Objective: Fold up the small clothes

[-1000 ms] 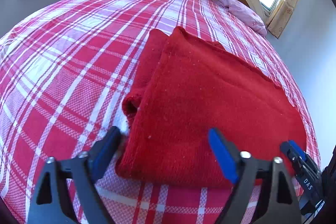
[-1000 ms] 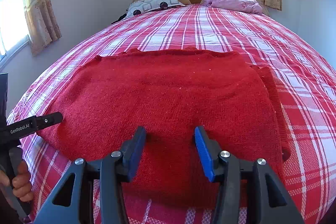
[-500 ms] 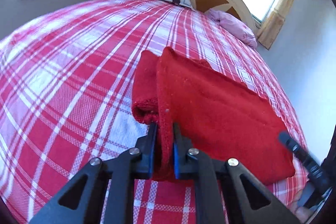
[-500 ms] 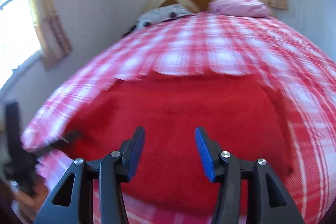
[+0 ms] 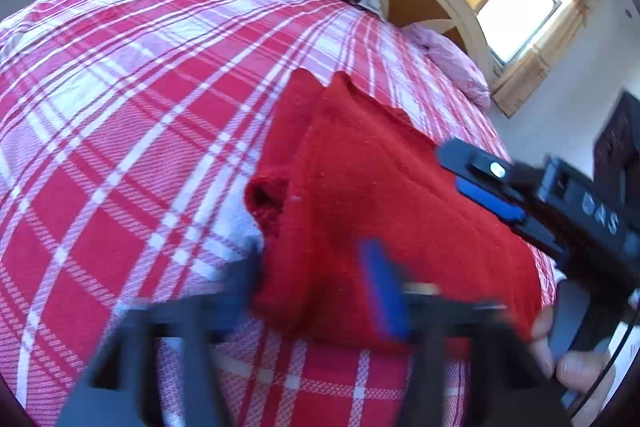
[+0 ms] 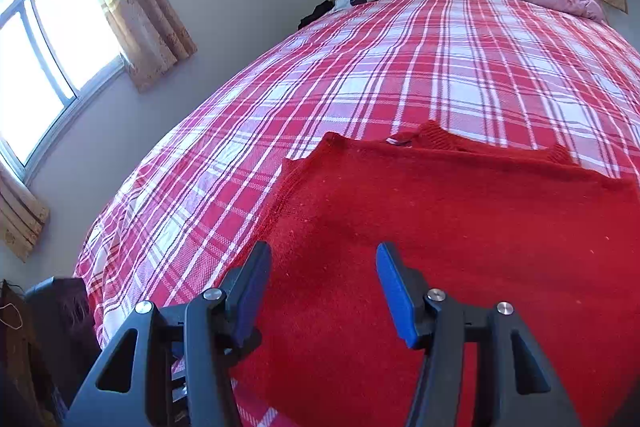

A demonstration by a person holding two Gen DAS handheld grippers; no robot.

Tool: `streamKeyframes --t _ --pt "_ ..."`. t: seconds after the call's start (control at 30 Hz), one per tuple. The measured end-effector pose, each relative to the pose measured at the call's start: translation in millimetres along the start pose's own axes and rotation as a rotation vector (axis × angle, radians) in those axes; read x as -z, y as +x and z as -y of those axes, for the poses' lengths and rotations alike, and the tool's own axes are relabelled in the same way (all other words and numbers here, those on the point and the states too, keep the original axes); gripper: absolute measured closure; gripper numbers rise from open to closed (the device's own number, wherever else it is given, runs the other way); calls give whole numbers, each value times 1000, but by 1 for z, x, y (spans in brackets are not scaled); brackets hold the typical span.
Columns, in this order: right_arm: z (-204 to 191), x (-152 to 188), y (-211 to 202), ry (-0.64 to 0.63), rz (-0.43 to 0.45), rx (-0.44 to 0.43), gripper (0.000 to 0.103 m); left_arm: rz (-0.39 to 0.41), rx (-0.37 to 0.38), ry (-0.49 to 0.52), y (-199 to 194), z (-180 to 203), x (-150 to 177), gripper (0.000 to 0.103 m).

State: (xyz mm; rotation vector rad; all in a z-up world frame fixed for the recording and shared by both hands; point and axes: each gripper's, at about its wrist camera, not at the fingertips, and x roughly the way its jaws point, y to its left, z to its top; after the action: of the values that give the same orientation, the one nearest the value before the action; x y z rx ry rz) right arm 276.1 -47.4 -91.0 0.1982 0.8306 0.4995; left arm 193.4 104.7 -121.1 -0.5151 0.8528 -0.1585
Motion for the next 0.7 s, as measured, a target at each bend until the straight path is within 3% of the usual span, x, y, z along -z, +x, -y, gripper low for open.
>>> streamKeyframes --t 0.17,0.27,0.43,0.57,0.63,0.7 --pt "-7 -30 23 -14 -72 -24 47 32 49 -94 -7 -16 0 89" --pt "-16 -44 53 9 -152 -44 45 93 13 -76 -18 -11 0 89" --pt "-43 -56 105 -57 -234 64 35 82 -30 -95 -12 -17 3 88" --pt "-63 -52 138 -146 -281 178 31 88 -47 -155 -17 -31 6 70" --pt "-75 -47 148 -228 -282 222 19 92 -43 -167 -19 -33 8 70" --pt "-84 -38 154 -301 -279 281 19 88 -49 -143 -19 -31 10 65"
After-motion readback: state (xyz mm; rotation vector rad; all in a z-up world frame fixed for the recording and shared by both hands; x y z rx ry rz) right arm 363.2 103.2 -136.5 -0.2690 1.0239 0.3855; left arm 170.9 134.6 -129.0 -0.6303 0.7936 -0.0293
